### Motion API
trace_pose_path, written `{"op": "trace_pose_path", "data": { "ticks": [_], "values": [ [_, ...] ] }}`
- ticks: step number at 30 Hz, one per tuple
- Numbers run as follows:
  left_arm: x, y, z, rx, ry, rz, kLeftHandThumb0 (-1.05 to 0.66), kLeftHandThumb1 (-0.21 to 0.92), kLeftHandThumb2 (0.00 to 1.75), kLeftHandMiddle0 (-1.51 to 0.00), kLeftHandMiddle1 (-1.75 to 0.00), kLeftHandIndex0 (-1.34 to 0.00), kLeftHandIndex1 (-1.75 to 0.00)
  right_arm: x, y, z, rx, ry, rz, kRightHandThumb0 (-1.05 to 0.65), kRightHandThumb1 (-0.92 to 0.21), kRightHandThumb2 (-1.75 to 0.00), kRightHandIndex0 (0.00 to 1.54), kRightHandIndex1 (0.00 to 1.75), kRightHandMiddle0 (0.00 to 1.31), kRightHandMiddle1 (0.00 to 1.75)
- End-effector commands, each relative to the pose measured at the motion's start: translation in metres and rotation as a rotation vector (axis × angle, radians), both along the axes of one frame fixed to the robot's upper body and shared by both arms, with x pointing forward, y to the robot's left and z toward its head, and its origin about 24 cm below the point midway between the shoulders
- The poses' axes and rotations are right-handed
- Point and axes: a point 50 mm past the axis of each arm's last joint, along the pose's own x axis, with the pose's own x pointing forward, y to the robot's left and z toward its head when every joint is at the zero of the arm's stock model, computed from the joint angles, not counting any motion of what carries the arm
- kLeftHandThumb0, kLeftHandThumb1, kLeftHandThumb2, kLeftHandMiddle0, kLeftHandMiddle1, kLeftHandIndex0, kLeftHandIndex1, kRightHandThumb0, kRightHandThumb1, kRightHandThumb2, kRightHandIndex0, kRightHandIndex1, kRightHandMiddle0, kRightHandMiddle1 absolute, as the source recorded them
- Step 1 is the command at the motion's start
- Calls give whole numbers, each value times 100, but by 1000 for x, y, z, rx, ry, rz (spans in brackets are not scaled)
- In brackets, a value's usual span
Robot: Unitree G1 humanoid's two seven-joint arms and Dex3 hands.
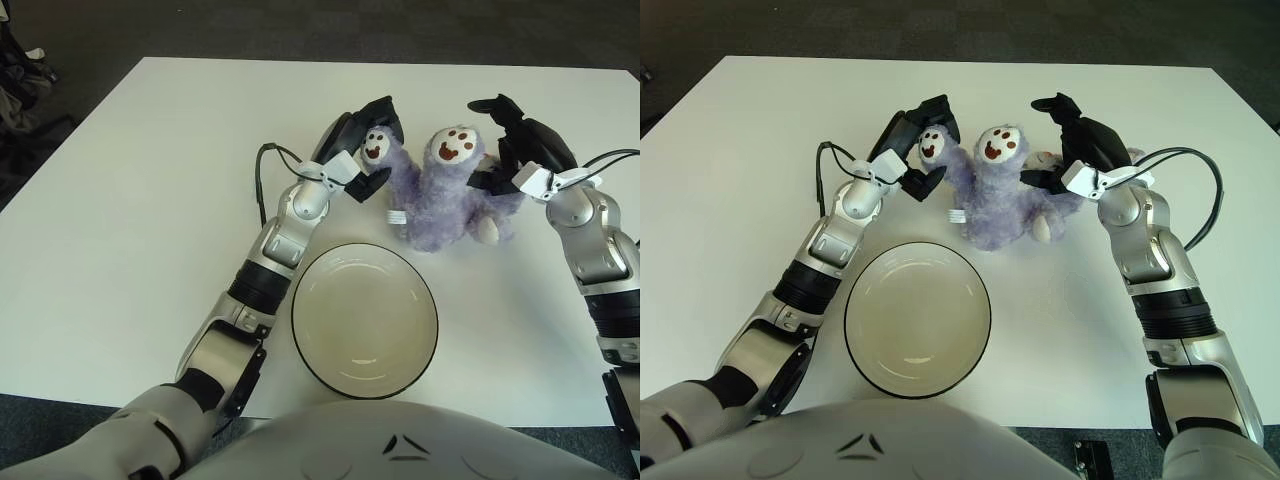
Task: Put the doll into the plate.
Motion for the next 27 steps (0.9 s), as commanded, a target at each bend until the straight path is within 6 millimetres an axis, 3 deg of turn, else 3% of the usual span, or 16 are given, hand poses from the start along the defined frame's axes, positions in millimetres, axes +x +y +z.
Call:
{"op": "trace_pose_path", "data": {
  "ticks": [1,14,20,27],
  "values": [
    [2,1,6,-1,-10,-11,0,-6,175,-89,-175,-67,-175,2,-2,3,-20,-12,-10,-95,-55,-55,124,175,0,66],
    [4,1,7,5,4,-22,0,-6,175,-89,-173,-67,-175,-4,1,5,-50,11,26,-96,-56,-53,115,175,0,58],
    [5,1,8,13,3,-12,0,-6,175,-89,-174,-67,-175,-8,0,8,-37,54,63,-99,-58,-51,104,175,0,55],
    [6,0,8,25,-4,5,0,-6,175,-89,-174,-67,-175,-17,0,18,-14,77,121,-85,-42,-65,93,175,0,59]
  ]
}}
